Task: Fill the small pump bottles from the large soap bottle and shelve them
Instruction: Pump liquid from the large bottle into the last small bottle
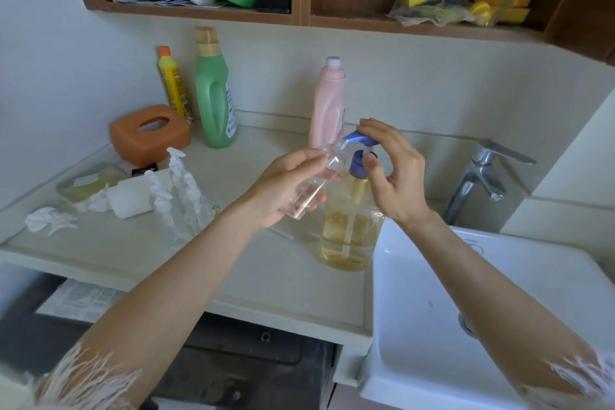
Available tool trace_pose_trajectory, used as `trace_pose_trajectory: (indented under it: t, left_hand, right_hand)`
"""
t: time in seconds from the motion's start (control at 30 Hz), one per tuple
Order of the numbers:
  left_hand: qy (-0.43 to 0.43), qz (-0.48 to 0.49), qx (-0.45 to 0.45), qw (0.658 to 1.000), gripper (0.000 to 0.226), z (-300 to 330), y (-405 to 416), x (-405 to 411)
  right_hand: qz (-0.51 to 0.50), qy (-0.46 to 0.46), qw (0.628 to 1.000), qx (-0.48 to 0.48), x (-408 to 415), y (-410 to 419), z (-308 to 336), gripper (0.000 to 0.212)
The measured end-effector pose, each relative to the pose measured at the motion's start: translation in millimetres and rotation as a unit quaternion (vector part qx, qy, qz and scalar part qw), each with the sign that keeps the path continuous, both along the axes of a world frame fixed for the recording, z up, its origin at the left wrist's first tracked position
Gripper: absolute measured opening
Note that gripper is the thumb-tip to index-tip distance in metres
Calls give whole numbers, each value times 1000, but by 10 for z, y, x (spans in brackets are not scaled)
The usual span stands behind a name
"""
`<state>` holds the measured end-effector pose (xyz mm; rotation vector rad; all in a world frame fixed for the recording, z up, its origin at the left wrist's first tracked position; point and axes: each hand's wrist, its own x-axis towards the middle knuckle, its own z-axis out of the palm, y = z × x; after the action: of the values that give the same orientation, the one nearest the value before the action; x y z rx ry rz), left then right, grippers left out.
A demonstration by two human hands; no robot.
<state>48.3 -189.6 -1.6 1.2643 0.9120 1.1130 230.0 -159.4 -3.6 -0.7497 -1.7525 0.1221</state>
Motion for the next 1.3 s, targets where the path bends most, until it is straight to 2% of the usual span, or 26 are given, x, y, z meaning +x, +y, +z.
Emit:
trace_pose_trajectory:
  t: [0.1,0.27,0.53,0.7,0.8,0.9,0.97,1.07,1.13,1.2,1.3]
  left_hand:
    - [-16,8,-7,1000,47,-30,32,36]
    - [-33,-17,-24,999,36,-78,128,21]
    - [-61,-59,-66,994,32,-256,174,-23]
    - [-24,-49,-34,998,37,-212,128,-21]
    - [99,-5,15,995,45,-135,85,-88]
    - [181,91,81,976,30,-3,62,-200]
    - [167,122,104,973,26,154,41,-310]
    - [118,80,99,985,30,436,17,-497]
    - [88,16,85,992,46,609,-4,-592]
    - [87,-4,78,993,65,727,-38,-609]
    - [129,52,105,985,49,793,-67,-542]
  right_hand:
    - [8,8,1000,14,14,3,-47,33]
    - [-20,104,994,21,-136,29,-109,30]
    - [-12,109,994,30,-156,69,-148,41]
    - [-4,103,995,10,-127,9,-114,39]
    - [15,76,997,25,-122,-7,-44,42]
    - [-1,69,998,4,-123,6,-7,37]
    - [-9,68,998,-4,-147,27,12,35]
    - [-12,63,998,-16,-196,60,37,34]
    - [2,74,996,-40,-214,62,51,33]
    - [23,84,995,-53,-217,53,68,30]
    - [43,92,993,-64,-201,44,70,26]
